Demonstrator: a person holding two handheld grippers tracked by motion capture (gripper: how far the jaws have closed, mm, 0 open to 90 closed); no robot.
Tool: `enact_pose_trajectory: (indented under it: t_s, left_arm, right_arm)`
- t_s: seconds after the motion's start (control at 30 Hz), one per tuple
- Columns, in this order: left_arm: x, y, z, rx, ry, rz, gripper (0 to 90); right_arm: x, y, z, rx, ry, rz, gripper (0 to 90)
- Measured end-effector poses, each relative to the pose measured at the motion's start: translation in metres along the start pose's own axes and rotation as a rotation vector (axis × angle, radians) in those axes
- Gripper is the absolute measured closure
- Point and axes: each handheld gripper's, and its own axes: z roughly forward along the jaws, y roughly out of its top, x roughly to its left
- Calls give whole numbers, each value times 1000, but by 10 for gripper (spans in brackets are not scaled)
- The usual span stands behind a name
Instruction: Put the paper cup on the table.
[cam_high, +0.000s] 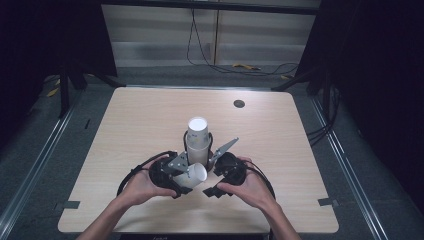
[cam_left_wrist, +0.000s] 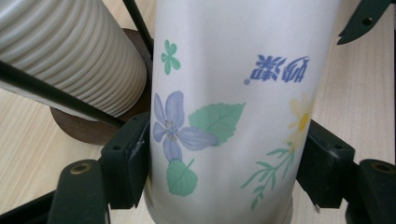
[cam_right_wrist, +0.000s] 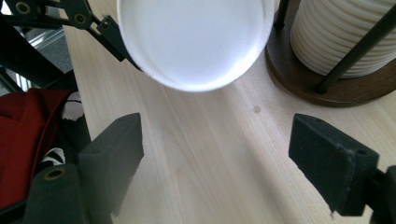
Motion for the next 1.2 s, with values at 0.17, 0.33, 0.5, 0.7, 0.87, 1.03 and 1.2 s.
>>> enact_pose_trajectory:
  t_s: [0.17, 0.33, 0.5, 0.7, 0.87, 1.03, 1.2]
  left_arm:
    - [-2, 2, 6, 19, -4, 18, 284]
    - [-3, 5, 6, 26, -8, 25, 284]
    - [-7, 6, 10, 35, -6, 42, 285]
    - [-11, 11, 14, 53, -18, 57, 285]
    - [-14, 14, 16, 59, -25, 61, 285]
    - [-18, 17, 21, 73, -26, 75, 285]
    - [-21, 21, 23, 79, -27, 94, 285]
  right_arm:
    - [0, 1, 1, 4, 8, 1, 181]
    - [-1, 3, 3, 22, 33, 17, 203]
    - [-3, 4, 5, 32, 62, 25, 248]
    - [-3, 5, 6, 37, 67, 16, 239]
    - [-2, 7, 4, 35, 77, 20, 243]
    - [-2, 7, 5, 40, 86, 6, 245]
    - [-1, 8, 5, 42, 97, 7, 248]
